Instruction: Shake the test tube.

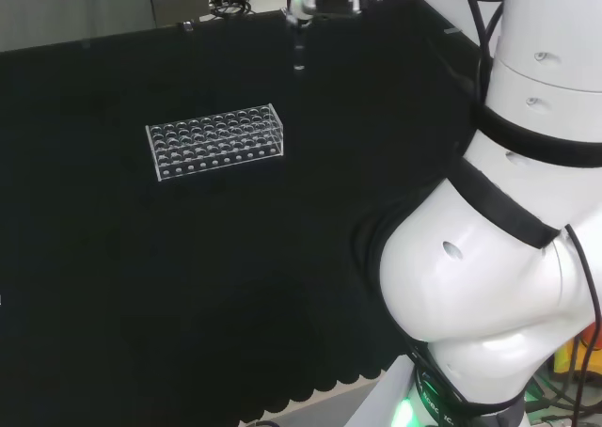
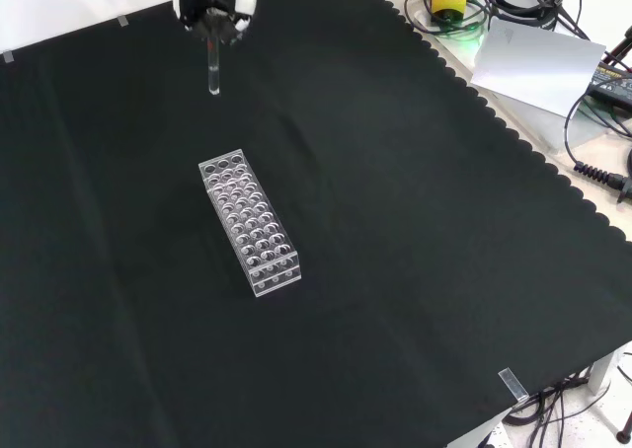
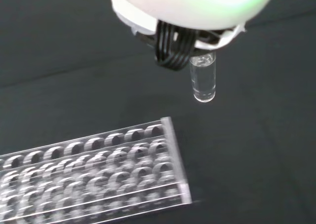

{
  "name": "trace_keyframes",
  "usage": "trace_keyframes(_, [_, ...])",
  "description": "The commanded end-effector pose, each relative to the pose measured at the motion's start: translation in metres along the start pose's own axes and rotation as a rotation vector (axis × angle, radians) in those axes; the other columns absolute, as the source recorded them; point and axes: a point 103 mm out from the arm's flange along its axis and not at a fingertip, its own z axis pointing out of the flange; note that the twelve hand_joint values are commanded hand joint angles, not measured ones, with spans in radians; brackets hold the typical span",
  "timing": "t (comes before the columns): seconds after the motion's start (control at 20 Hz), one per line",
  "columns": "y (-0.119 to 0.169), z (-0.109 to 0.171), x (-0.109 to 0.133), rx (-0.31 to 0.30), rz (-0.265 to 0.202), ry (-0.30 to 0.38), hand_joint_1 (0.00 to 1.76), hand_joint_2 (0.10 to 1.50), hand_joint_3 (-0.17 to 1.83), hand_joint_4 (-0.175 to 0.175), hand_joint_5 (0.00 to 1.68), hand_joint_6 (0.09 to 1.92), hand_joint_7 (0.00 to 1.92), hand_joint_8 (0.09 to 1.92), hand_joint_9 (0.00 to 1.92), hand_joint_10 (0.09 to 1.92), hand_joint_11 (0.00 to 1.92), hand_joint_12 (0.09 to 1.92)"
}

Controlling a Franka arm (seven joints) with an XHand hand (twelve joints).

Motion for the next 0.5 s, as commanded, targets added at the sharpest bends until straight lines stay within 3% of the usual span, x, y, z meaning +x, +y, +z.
trace_keyframes(0.05, [0.001,0.014,0.078,0.022,-0.122,0.052,1.32,0.57,0.80,-0.175,1.27,0.69,1.33,0.69,1.58,0.71,1.29,0.87])
trace_keyframes(0.3, [-0.004,0.018,0.125,0.030,-0.201,0.070,1.32,0.57,0.80,-0.175,1.27,0.69,1.33,0.69,1.58,0.71,1.29,0.87])
trace_keyframes(0.5, [-0.005,0.018,0.135,0.028,-0.230,0.060,1.32,0.57,0.80,-0.175,1.27,0.69,1.33,0.69,1.58,0.71,1.29,0.87])
